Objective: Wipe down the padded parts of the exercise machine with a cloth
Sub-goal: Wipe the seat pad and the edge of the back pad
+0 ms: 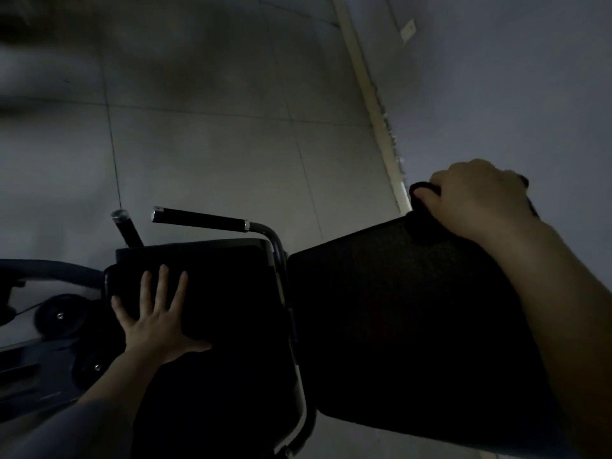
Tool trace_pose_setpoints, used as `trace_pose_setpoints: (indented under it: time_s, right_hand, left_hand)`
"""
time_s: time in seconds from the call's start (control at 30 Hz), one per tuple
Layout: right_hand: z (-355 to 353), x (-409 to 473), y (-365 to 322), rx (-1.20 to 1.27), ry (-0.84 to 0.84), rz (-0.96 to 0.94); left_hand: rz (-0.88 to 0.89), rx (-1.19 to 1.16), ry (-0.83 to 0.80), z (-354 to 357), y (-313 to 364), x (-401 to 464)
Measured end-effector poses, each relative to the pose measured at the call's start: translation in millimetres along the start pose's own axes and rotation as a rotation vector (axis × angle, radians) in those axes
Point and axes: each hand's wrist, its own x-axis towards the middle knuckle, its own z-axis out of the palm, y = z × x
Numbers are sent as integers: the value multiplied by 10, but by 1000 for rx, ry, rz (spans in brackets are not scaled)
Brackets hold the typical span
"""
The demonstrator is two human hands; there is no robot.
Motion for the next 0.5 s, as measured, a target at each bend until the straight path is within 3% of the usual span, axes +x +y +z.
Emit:
trace_pose_setpoints:
  time_s: [0.1, 0.23, 0.43, 0.5]
  right_hand:
    - [212, 44, -221, -1, 80, 28]
    - [711, 310, -983, -52, -211, -106]
    - [1387, 566, -2020, -22, -495, -332]
    - [1512, 556, -2263, -92, -720, -335]
  left_hand:
    - [6, 3, 10, 18, -9, -6]
    - [7, 30, 36, 92, -39, 17]
    - [-23, 94, 94, 224, -31, 118]
    - [-25, 121, 111, 256, -37, 130]
